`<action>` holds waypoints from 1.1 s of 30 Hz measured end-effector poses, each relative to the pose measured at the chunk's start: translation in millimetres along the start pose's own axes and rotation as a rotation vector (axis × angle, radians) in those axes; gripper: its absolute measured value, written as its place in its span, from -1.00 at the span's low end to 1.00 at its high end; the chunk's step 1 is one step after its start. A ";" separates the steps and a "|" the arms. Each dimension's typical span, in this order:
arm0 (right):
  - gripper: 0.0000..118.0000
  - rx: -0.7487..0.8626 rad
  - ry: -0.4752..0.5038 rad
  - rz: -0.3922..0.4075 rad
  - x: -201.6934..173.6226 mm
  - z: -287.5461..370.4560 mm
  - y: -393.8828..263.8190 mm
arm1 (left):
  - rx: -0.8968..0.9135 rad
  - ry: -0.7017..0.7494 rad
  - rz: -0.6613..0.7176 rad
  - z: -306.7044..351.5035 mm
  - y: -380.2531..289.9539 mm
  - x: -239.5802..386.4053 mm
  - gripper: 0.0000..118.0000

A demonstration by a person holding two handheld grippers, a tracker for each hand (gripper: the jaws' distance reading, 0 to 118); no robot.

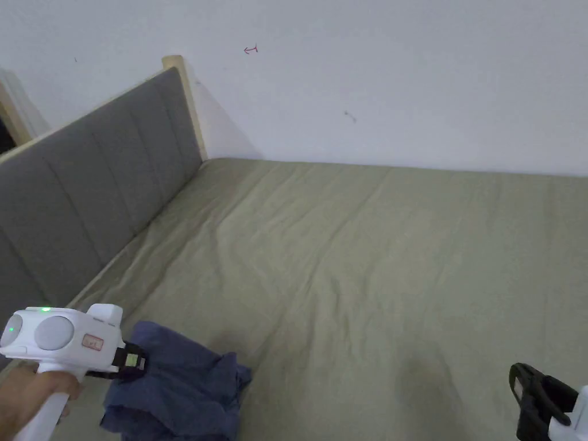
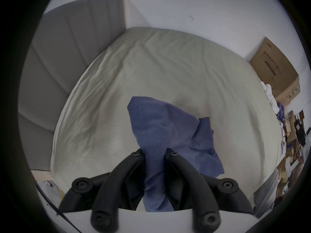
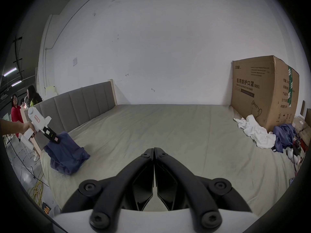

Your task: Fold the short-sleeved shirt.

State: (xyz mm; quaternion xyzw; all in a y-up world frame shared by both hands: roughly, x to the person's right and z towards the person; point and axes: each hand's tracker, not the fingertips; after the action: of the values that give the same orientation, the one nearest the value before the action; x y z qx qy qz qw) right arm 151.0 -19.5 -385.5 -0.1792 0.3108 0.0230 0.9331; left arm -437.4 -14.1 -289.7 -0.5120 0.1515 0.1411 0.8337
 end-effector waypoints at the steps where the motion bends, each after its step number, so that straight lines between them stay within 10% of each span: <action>1: -1.00 -0.005 0.001 0.000 -1.1 -4.3 -0.9 | -0.017 0.023 0.032 -3.4 0.2 -7.3 -0.70; 12: -1.00 -0.031 0.003 -0.025 -9.4 -17.3 -0.4 | -0.039 0.127 0.176 -55.0 -9.0 -32.5 -0.33; 16: -1.00 0.002 0.004 -0.017 -5.2 -3.9 14.3 | 0.072 0.161 0.159 -18.6 -5.1 -8.4 0.55; 33: -1.00 0.270 -0.174 0.041 27.3 121.9 120.1 | 0.946 0.051 -0.016 202.8 -17.7 216.9 0.56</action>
State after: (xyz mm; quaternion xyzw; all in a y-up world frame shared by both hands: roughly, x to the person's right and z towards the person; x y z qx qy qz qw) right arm 224.1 133.4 -349.6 -0.0430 0.2327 0.0156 0.9715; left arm -210.3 177.3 -274.2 -0.0804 0.2155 0.0374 0.9725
